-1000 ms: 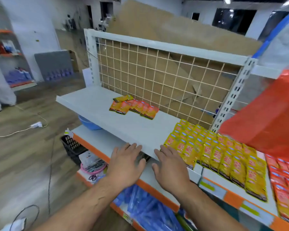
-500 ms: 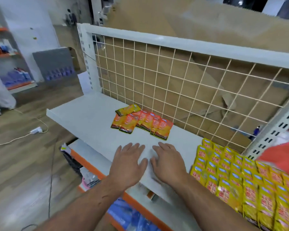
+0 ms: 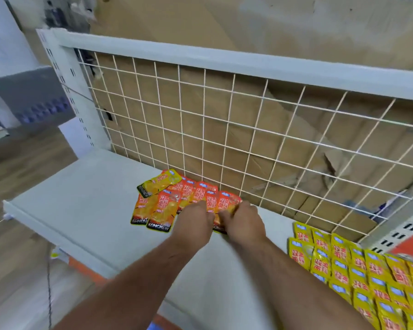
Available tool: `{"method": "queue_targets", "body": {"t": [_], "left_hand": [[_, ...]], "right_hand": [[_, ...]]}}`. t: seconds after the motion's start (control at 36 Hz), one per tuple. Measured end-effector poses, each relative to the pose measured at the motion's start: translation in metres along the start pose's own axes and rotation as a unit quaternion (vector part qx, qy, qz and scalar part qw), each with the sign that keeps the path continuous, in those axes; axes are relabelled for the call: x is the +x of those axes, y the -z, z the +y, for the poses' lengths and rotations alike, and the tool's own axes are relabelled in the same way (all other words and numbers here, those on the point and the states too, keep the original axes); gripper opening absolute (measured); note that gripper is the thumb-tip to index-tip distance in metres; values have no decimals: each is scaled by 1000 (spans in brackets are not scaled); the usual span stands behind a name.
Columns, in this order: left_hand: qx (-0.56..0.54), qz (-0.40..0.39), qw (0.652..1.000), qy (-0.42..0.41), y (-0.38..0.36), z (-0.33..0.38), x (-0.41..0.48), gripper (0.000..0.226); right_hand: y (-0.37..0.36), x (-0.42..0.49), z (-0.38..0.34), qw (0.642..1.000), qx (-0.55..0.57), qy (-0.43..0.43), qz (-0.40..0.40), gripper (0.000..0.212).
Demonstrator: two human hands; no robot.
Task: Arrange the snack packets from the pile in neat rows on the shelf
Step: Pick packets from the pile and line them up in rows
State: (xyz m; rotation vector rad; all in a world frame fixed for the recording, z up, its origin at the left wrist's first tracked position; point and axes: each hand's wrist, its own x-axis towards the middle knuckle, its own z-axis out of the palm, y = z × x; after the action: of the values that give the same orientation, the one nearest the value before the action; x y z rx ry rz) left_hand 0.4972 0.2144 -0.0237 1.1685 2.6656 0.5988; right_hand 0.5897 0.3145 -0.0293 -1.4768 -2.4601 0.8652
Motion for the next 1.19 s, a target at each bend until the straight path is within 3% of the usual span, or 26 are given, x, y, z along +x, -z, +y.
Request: {"method": "queue_targets", "body": {"t": [0.28, 0.5, 0.67, 0.72, 0.78, 0.89, 0.97, 1.08, 1.19], "left_hand": [[-33, -31, 998, 33, -9, -7, 27, 30], [-116, -40, 991, 48, -8, -15, 31, 30], [-202, -20, 979, 0, -5, -26, 30, 10], [-222, -17, 975, -19, 0, -29, 28, 19], [-253, -21, 967, -11, 7, -33, 22, 25], [-336, -64, 940, 19, 18, -33, 8, 12], [-404, -106, 908, 45, 25, -31, -7, 30], [-444, -167, 879, 42, 30, -25, -30, 10], [-456, -220, 862, 22, 29, -15, -54, 22]], "right_hand": [[-5, 23, 1, 998, -34, -57, -1, 56], [-8, 19, -6, 996, 17, -91, 15, 47], [-6, 3, -14, 986, 66, -142, 56, 42], [-4, -8, -14, 979, 102, -157, 80, 36], [-2, -22, -12, 970, 146, -164, 104, 30], [0, -55, -8, 927, 307, -162, 142, 34], [3, -77, -6, 882, 411, -155, 168, 31], [5, -109, -3, 873, 426, -155, 180, 21], [7, -136, 13, 878, 405, -163, 199, 16]]}}
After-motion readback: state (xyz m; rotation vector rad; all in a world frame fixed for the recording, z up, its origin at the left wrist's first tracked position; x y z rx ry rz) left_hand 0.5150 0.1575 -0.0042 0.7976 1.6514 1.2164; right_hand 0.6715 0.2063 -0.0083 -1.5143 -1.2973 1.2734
